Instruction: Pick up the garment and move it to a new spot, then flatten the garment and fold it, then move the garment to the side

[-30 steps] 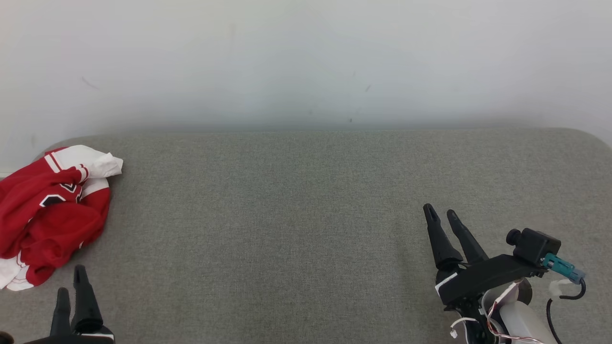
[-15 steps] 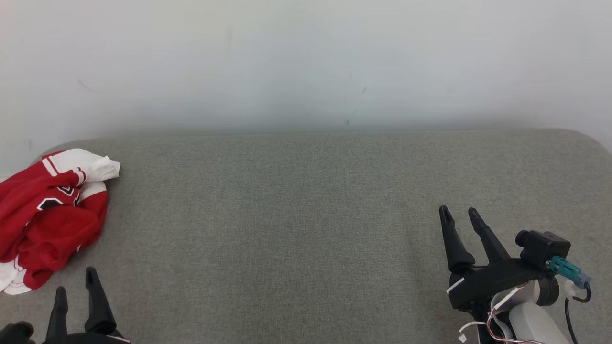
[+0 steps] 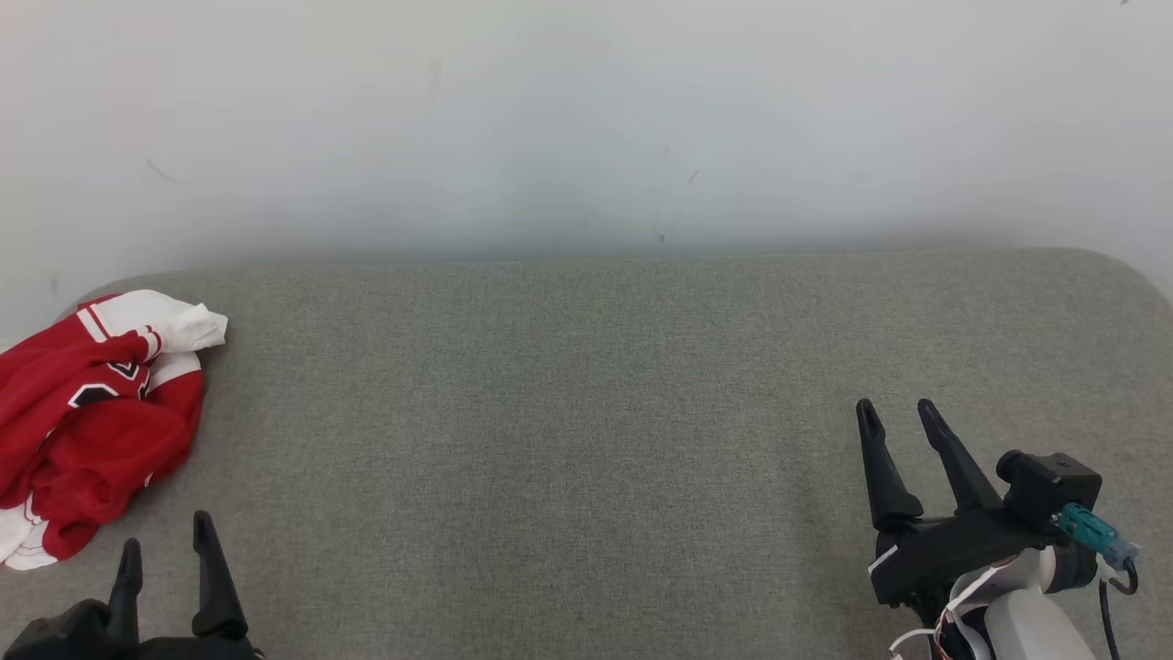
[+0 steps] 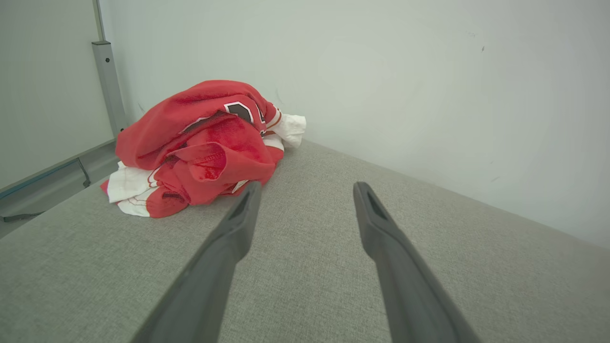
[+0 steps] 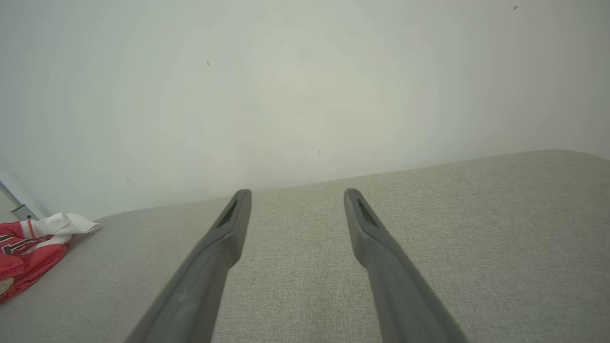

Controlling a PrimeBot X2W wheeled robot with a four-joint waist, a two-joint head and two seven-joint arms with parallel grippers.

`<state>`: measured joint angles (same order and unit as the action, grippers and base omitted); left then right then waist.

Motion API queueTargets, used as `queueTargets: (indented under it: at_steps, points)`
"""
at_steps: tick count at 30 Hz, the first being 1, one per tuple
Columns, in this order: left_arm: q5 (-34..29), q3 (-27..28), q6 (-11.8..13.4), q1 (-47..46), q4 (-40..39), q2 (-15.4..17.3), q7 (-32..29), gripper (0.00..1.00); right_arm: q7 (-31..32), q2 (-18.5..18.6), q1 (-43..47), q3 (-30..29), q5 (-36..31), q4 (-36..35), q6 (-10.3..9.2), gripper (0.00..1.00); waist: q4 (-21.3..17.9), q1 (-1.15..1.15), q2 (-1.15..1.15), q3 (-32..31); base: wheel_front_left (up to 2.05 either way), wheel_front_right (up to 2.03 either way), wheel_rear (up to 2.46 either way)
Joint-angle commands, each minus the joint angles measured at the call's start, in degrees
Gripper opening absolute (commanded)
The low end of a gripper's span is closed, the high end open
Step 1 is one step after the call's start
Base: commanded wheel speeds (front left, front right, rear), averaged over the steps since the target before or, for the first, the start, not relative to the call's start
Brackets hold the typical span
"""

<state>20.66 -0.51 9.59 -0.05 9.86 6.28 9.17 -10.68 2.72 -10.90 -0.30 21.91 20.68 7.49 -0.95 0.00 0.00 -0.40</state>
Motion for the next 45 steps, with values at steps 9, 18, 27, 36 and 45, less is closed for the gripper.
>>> queueTargets:
  at_steps: [9, 18, 27, 36, 45]
  points:
    - [-6.7, -2.4, 1.1, -0.5, -1.5, 2.1, -0.2, 1.00, 0.9, 0.2, 0.0, -1.5, -4.8, 0.3, 0.00, 1.00, -0.1, 0.00, 0.00, -0.4, 0.00, 0.00, 0.00]
    - [-11.7, -5.4, 0.6, -0.3, -2.3, 3.5, -2.2, 1.00, 2.2, 0.2, 1.0, -2.6, -9.3, -0.9, 0.00, 1.00, 0.0, 0.00, 0.00, -0.6, 0.00, 0.00, 0.00]
    - [-15.7, -7.8, 0.5, 0.3, -4.2, 4.8, -3.1, 1.00, 3.3, 0.2, 1.7, -4.0, -13.5, -1.6, 0.00, 1.00, -0.4, 0.00, 0.00, -0.7, 0.00, 0.00, 0.00]
    - [-19.1, -9.5, 1.5, 0.8, -5.2, 5.6, -2.9, 1.00, 2.9, 0.3, 2.4, -4.7, -17.4, -2.1, 0.00, 1.00, -0.4, 0.00, 0.00, -1.1, 0.00, 0.00, 0.00]
    - [-20.2, -10.4, 1.8, 1.3, -5.9, 6.2, -2.7, 1.00, 2.7, 0.3, 2.5, -4.9, -19.1, -1.6, 0.00, 1.00, -0.6, 0.00, 0.00, -1.4, 0.00, 0.00, 0.00]
